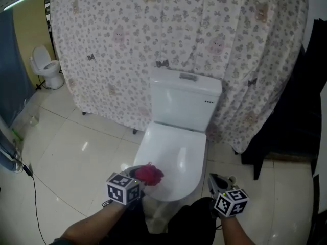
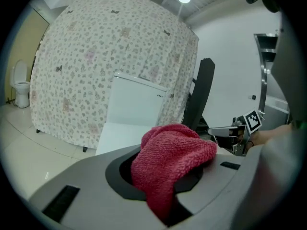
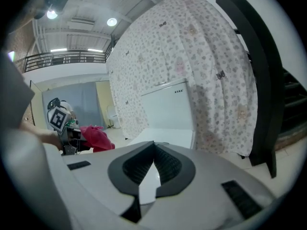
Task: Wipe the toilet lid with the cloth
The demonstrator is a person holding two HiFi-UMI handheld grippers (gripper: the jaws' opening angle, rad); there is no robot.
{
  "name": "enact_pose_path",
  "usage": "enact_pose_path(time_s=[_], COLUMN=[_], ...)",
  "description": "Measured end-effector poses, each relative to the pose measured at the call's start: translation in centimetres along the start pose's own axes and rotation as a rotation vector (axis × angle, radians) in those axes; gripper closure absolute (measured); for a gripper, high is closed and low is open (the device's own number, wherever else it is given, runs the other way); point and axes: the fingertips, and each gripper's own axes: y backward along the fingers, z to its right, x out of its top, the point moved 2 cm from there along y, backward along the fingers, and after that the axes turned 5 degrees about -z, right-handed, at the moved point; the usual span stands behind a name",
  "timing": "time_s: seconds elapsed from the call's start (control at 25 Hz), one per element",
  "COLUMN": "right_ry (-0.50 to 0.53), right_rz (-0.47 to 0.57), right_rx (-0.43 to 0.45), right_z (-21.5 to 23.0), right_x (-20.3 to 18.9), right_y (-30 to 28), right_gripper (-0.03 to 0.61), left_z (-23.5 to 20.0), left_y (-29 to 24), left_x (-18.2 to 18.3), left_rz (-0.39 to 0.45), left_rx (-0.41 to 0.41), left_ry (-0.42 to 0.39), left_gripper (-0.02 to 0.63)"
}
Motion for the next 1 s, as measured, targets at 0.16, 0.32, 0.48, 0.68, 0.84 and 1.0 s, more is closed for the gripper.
enact_pose_path(time_s=[0.16, 0.32, 0.48, 0.68, 0.84, 1.0], right_ry=[-0.017, -0.015, -0.028, -0.01, -0.044, -0.06], right_rz=[-0.021, -0.081, -0.112, -0.123, -0.164, -0.175], right_rx=[-0.019, -0.007, 0.024, -0.01, -0.046, -0.038], right_z=[1.1, 1.1, 0.7, 0.8, 1.0, 0.7], right_x=[-0.4, -1.8, -2.6, -2.9, -4.1, -4.6], right_y=[-1.6, -3.0, -3.9, -4.6, -5.3, -5.4], right_gripper=[0.574, 0.574, 0.574, 0.574, 0.574, 0.574], left_z=[-1.0, -1.7, -2.3, -2.6, -2.7, -2.3], left_y=[-2.4, -4.2, -6.1, -8.2, -9.0, -9.4], left_x=[-1.3, -3.6, -5.6, -7.3, -8.3, -8.9], left_rz=[-0.045, -0.117, -0.184, -0.238, -0.264, -0.271], left_rx=[0.01, 0.021, 0.034, 0.049, 0.054, 0.05], left_ry=[-0.003, -0.005, -0.031, -0.05, -0.04, -0.034], left_gripper=[0.535, 0.535, 0.535, 0.535, 0.535, 0.535])
